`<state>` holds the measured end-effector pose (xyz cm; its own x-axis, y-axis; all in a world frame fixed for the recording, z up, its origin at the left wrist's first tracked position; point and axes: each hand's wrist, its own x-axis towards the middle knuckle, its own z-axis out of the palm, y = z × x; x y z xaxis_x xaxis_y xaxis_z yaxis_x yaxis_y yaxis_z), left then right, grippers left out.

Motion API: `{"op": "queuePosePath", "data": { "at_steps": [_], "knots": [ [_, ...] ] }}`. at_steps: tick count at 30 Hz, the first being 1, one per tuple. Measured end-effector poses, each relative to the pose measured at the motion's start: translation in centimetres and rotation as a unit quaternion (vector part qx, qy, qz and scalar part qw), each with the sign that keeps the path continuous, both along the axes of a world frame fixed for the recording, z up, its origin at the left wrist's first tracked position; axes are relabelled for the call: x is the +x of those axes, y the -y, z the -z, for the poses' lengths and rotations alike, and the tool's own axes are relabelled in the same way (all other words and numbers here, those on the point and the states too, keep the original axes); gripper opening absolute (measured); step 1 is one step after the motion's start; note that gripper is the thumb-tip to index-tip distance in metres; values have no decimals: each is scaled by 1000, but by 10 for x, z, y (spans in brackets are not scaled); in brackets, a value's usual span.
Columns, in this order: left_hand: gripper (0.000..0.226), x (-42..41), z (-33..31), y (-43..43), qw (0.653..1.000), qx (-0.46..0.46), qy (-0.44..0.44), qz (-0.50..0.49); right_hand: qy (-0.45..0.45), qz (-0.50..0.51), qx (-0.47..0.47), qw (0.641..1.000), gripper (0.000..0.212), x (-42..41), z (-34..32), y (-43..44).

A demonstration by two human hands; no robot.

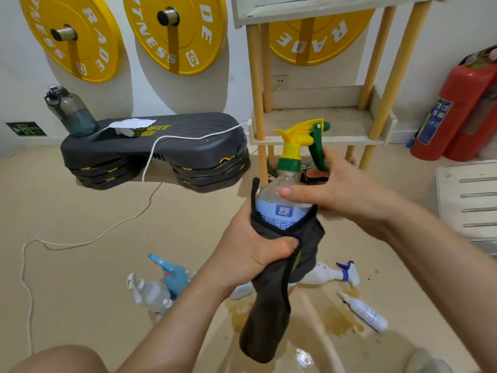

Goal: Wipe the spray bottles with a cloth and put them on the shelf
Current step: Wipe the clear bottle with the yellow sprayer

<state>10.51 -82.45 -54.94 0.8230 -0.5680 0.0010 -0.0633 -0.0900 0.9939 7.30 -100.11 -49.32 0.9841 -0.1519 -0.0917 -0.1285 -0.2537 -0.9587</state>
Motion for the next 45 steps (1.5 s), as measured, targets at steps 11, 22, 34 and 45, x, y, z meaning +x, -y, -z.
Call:
{"op": "queuePosePath", "data": {
  "at_steps": [11, 22, 34, 45],
  "knots": [
    [65, -4, -7, 7, 946, 240, 209, -58, 5, 121, 74, 990, 37, -6, 34, -37],
    [83, -5, -12, -1, 957, 96, 258, -95, 84, 242, 248, 934, 10, -2, 15, -29],
    [15, -13, -18, 7, 930, -58, 293, -212, -67, 102, 563, 817, 51, -13, 31, -37],
    [51, 33, -18, -19, 948, -53, -34, -313, 83, 151, 142, 975, 22, -6, 5, -3]
  ]
}}
